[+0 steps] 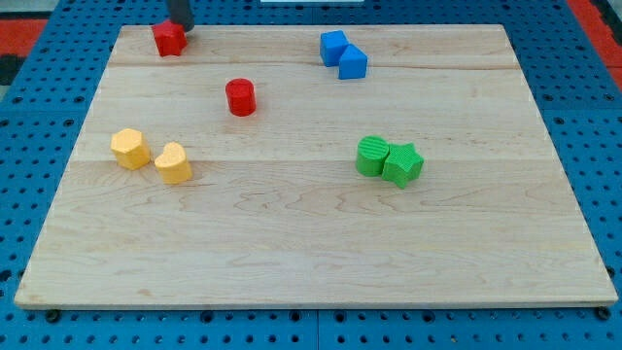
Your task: Push red star into red circle
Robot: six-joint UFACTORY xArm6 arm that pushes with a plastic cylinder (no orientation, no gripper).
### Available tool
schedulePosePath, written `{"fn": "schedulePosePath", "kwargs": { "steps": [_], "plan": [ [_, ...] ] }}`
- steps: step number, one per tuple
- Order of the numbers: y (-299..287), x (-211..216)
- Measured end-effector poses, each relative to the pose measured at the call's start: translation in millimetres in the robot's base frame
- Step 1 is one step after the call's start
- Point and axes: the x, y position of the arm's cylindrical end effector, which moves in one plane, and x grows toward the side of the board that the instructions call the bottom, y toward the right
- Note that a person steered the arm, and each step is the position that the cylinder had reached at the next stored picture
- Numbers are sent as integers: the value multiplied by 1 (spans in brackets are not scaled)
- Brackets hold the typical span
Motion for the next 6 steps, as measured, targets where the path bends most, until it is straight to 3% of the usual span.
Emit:
{"fn": "schedulePosePath", "kwargs": {
  "steps": [2, 3, 5, 6],
  "plan": [
    [-10, 29],
    [-28, 4],
    [-75, 33],
    [-11, 65]
  ]
}}
